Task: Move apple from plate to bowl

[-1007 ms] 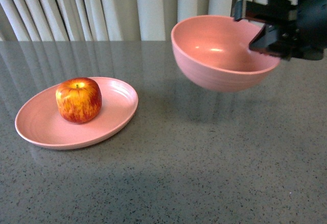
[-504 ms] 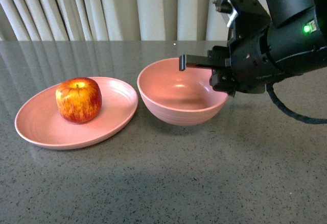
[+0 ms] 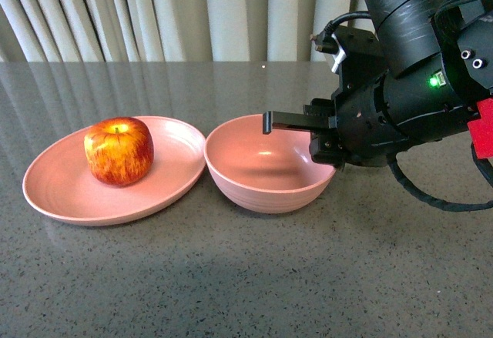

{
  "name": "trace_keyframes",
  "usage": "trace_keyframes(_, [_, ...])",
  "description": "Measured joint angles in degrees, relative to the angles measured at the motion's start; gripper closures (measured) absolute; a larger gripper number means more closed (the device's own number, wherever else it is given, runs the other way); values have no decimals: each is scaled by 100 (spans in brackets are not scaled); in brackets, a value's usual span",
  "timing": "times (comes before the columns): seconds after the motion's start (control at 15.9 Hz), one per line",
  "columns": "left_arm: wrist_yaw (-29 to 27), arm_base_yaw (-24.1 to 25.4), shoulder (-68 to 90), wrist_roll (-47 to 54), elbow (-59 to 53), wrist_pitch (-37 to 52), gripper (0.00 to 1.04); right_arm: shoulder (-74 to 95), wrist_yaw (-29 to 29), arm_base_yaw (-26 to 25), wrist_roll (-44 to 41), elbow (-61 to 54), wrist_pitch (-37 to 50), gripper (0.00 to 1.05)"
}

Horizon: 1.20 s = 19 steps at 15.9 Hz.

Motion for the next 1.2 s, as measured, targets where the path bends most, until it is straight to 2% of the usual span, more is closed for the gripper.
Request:
trace_keyframes(0.06, [0, 0, 0, 0, 0, 0, 7, 9, -17, 0, 46, 7, -39, 94])
trace_keyframes(0.38, [0, 0, 0, 0, 0, 0, 7, -146, -138, 22, 103, 7, -107, 41])
trace_keyframes(0.57, [0, 0, 0, 0, 0, -2, 7, -837, -319, -122, 177, -46, -66, 8])
trace_keyframes(0.63, [0, 0, 0, 0, 0, 0, 7, -1167, -431, -210, 214, -140, 20, 5])
trace_keyframes(0.76, [0, 0, 0, 0, 0, 0, 7, -1893, -704, -400, 339, -570, 332, 6])
trace_keyframes(0.88, [0, 0, 0, 0, 0, -2, 7, -2872, -745, -678, 376, -1327, 671, 7])
trace_keyframes(1.13, [0, 0, 0, 0, 0, -2, 7, -5663, -584, -1513, 17, -3139, 1005, 7])
trace_keyframes(1.2, [0, 0, 0, 0, 0, -2, 7, -6271, -98, -1576, -278, -3620, 1311, 13])
